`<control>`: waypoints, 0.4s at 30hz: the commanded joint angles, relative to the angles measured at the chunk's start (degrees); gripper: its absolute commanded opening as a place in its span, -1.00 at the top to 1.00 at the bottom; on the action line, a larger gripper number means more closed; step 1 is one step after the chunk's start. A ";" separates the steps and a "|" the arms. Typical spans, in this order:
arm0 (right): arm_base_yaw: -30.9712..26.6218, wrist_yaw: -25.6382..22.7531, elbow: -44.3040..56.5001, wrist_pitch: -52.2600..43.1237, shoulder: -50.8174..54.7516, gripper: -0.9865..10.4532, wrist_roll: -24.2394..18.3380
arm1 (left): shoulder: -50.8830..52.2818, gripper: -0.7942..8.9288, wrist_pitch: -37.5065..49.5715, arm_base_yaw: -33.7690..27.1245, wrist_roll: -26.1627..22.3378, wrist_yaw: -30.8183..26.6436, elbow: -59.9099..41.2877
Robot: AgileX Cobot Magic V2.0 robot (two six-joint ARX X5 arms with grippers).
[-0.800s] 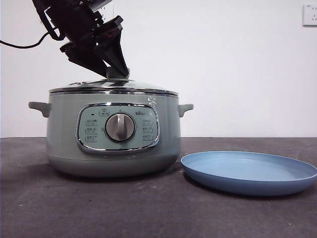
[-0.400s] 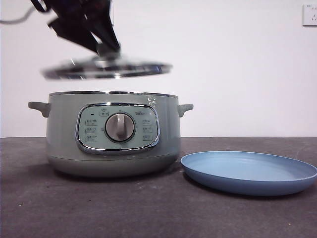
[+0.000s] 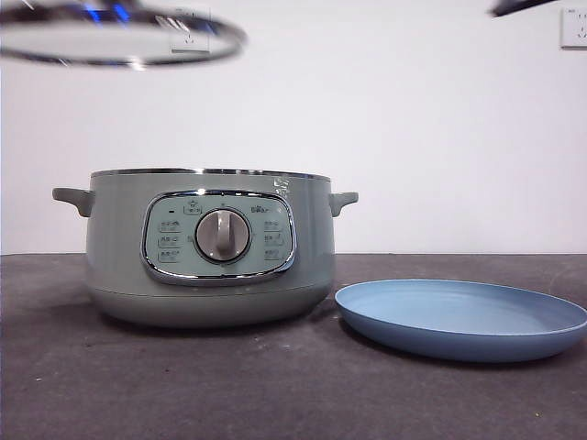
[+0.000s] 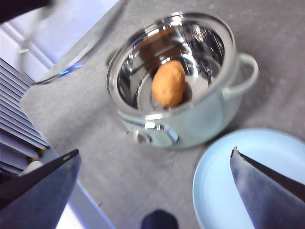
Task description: Take the potato out from the steamer,put the potato on the plate,close the lid
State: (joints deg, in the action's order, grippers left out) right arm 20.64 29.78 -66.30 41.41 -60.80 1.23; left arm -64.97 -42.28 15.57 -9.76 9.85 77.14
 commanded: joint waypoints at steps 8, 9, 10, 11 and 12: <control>12.09 -10.82 -21.09 -2.32 -25.16 -0.32 -0.33 | 14.82 0.85 -11.69 -1.57 2.32 -7.26 0.26; 12.92 -11.98 -23.08 -2.32 -27.34 -0.32 -0.81 | 15.85 0.86 -12.72 -1.57 2.62 -7.76 0.26; 13.81 -13.20 -25.22 -2.34 -29.83 -0.32 -1.29 | 17.16 0.85 -13.97 -1.57 3.15 -8.50 0.26; 14.69 -14.34 -27.30 -2.34 -32.33 -0.32 -1.81 | 18.36 0.85 -15.08 -1.57 3.69 -8.96 0.26; 15.82 -16.04 -29.94 -2.32 -35.60 -0.32 -2.49 | 19.91 0.86 -16.59 -1.55 4.07 -9.75 0.26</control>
State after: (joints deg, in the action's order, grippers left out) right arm 36.34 13.82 -95.98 39.13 -95.50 -0.12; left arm -45.80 -61.12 14.13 -6.83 0.45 77.14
